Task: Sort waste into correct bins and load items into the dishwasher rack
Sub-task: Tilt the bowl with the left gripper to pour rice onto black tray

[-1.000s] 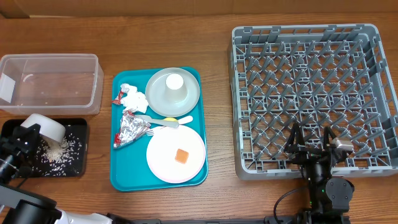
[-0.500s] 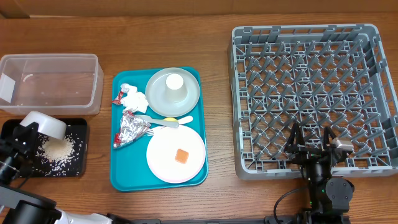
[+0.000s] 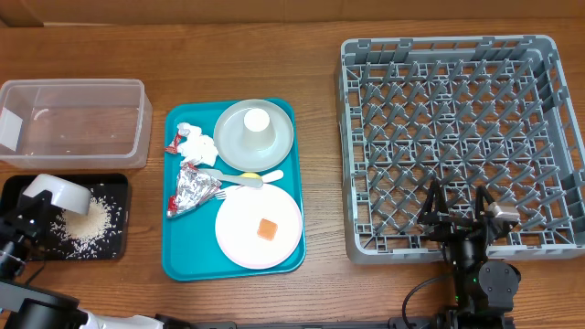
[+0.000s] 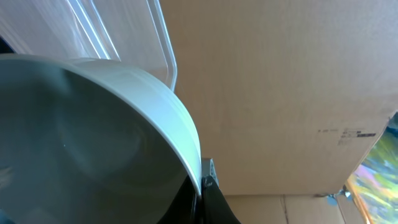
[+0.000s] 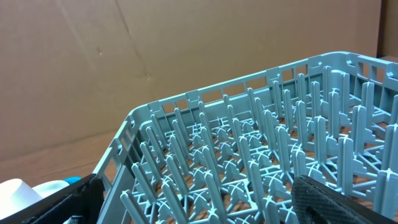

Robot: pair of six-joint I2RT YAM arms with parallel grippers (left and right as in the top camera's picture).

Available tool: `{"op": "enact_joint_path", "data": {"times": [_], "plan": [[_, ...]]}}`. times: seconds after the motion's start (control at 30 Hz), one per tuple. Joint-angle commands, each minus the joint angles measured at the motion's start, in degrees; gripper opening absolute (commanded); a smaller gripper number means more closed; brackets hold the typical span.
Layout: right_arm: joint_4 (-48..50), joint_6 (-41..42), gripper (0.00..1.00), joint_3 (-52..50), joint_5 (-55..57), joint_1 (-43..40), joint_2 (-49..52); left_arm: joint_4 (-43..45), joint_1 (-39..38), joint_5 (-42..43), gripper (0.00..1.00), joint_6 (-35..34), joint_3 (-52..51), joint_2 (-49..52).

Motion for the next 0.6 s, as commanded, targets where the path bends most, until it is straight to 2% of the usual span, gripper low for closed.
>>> {"op": "enact_joint_path", "data": {"times": [0.0,0.57], "plan": [[0.3,0.4,1.0,-0.6,0.6,-0.3,-0.2,0.4,0.1,1.6,0.04,3.5,-0.2,0.7],[0.3,0.4,1.0,-0.6,0.6,-0.3,-0.2,-6.7,0.0,-2.0,0.04,4.6,-0.1,-1.2]]}}
